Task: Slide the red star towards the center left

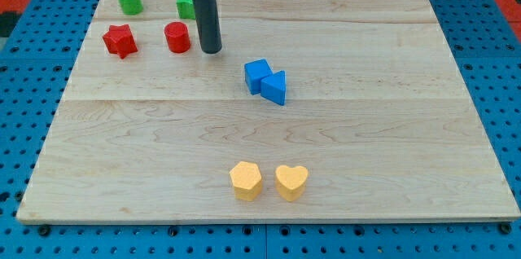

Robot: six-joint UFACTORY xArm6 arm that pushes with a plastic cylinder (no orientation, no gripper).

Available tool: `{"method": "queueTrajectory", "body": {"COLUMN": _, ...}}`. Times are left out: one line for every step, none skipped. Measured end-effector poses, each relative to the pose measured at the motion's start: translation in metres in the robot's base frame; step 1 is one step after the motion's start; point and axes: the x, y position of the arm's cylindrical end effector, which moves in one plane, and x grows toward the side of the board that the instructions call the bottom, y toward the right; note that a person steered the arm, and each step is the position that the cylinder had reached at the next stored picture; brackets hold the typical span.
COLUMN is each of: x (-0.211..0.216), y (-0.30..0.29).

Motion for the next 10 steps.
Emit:
{"method": "queueTrajectory", "body": {"x": -0.036, "y": -0.012}}
{"method": "queueTrajectory", "body": {"x": -0.035, "y": -0.049}}
{"method": "queueTrajectory", "body": {"x": -0.018, "y": -0.045}}
{"method": "queueTrajectory", "body": {"x": -0.021, "y": -0.027}}
{"method": "queueTrajectory", "body": {"x": -0.006, "y": 0.082}}
{"method": "queueTrajectory", "body": {"x": -0.002, "y": 0.156}}
{"method": "queueTrajectory", "body": {"x": 0.052, "y": 0.197}}
{"method": "queueTrajectory", "body": {"x": 0.081, "y": 0.139}}
{"method": "queueTrajectory", "body": {"x": 0.104, "y": 0.09}}
{"method": "queueTrajectory", "body": {"x": 0.088, "y": 0.011}}
